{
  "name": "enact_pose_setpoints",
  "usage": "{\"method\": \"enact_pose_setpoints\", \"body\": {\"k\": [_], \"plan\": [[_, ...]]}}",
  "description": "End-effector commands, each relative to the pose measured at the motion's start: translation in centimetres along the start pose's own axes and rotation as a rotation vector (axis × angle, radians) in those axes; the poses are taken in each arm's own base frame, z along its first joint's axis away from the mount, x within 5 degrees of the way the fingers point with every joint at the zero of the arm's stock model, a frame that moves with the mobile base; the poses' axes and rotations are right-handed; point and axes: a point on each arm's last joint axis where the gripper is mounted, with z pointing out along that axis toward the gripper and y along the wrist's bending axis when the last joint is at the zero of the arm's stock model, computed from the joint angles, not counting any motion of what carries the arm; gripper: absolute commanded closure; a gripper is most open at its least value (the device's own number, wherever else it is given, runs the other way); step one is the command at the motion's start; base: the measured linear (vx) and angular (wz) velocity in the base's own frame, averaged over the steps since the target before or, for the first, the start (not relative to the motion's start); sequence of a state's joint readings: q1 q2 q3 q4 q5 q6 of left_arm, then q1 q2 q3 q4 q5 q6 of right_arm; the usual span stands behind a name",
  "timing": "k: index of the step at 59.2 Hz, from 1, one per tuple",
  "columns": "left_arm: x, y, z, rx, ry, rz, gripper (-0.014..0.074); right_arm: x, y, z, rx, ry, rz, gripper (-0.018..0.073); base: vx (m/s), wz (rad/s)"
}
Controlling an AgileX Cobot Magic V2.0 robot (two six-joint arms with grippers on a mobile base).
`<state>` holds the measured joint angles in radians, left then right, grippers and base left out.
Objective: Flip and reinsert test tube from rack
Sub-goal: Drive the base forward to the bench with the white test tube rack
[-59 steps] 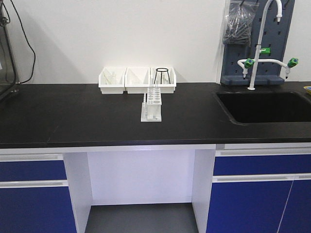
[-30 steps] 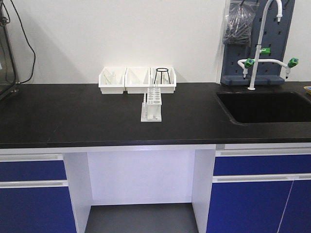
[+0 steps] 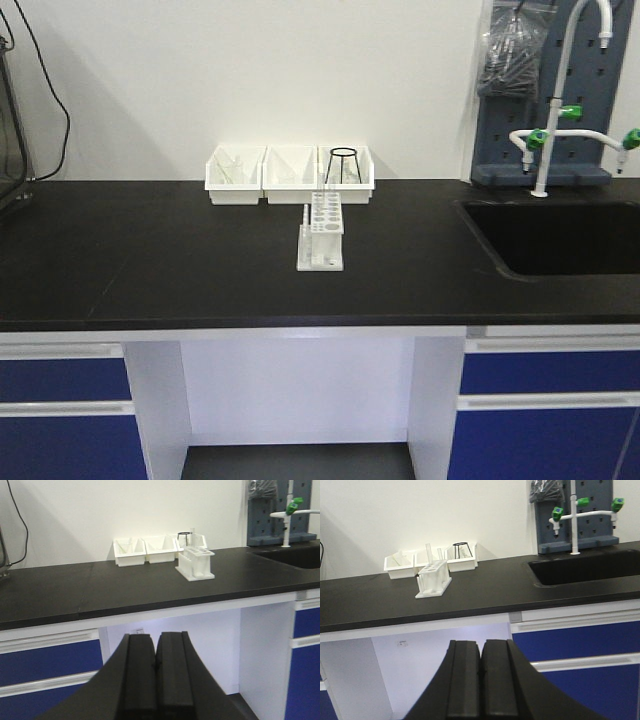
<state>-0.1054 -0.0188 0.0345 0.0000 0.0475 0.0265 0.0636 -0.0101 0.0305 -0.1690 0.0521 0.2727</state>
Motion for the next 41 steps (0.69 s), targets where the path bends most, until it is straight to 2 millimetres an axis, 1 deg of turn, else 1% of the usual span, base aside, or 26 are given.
{"method": "enact_pose_setpoints", "body": {"k": [1, 18, 41], "plan": [[-0.98, 0.02, -0.12, -0.002, -0.094, -0.002, 0.0602, -0.68, 0.17, -0.12, -0.018, -0.085, -0.021, 0.057, 0.36, 0.11], [-0.98, 0.02, -0.12, -0.002, -0.094, -0.002, 0.0602, -0.68, 0.17, -0.12, -0.018, -0.085, -0.021, 0.057, 0.41, 0.08], [-0.98, 0.02, -0.12, -0.002, -0.094, -0.002, 0.0602, -0.68, 0.17, -0.12, -0.018, -0.085, -0.021, 0.057, 0.45, -0.03]]}}
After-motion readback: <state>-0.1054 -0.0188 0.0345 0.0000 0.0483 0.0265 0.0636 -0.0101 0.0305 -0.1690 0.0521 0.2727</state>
